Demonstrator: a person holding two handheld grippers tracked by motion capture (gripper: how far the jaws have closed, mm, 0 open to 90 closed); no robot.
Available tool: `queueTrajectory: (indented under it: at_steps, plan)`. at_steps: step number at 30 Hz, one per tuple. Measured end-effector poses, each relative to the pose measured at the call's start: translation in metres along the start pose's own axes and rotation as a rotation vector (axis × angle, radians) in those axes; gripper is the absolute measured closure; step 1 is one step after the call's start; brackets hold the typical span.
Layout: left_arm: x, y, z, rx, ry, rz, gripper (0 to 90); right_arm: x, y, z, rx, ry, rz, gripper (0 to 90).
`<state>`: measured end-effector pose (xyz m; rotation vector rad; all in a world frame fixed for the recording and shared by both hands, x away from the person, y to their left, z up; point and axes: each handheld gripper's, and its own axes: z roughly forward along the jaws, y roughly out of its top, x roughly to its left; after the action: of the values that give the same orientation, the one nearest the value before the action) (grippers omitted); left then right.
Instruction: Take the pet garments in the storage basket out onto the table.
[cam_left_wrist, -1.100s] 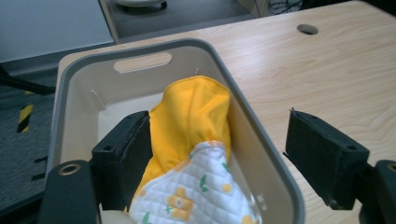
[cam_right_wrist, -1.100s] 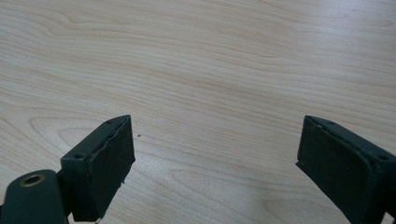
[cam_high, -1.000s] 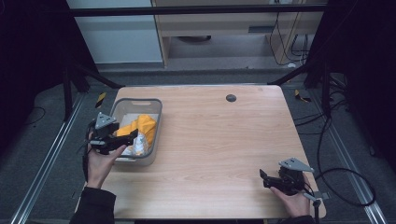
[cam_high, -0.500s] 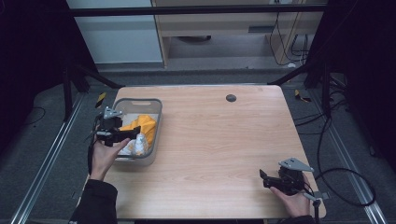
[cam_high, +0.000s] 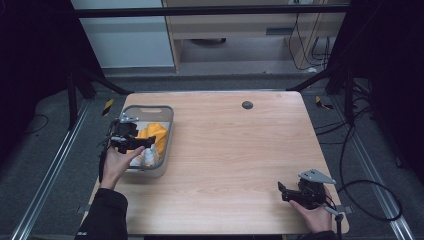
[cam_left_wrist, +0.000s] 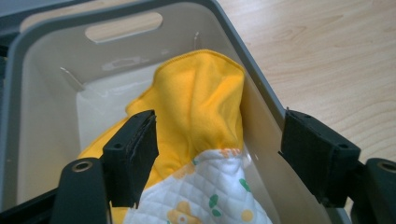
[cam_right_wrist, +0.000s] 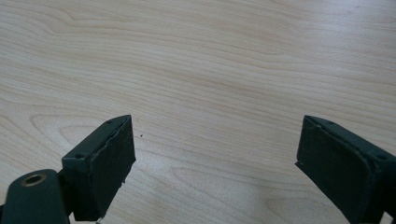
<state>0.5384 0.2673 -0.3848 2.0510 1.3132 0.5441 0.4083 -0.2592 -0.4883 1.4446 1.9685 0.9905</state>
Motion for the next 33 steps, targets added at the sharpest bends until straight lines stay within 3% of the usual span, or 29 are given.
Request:
queueTrajectory:
  at_steps: [6, 21, 27, 33]
  plan:
    - [0.000, -0.001, 0.005, 0.027, -0.011, 0.001, 29.2, 0.000, 0.000, 0.001, 0.002, 0.001, -0.010, 11.5]
    - [0.003, -0.018, 0.017, 0.103, -0.045, -0.047, 36.1, 0.001, -0.001, 0.002, 0.011, 0.003, -0.019, 11.6]
    - [-0.001, -0.019, 0.024, 0.159, -0.057, -0.036, 40.2, 0.001, -0.001, 0.003, 0.018, 0.004, -0.024, 11.6]
    - [-0.002, -0.020, 0.030, 0.206, -0.041, -0.029, 44.1, 0.001, -0.001, 0.003, 0.023, 0.007, -0.027, 11.6]
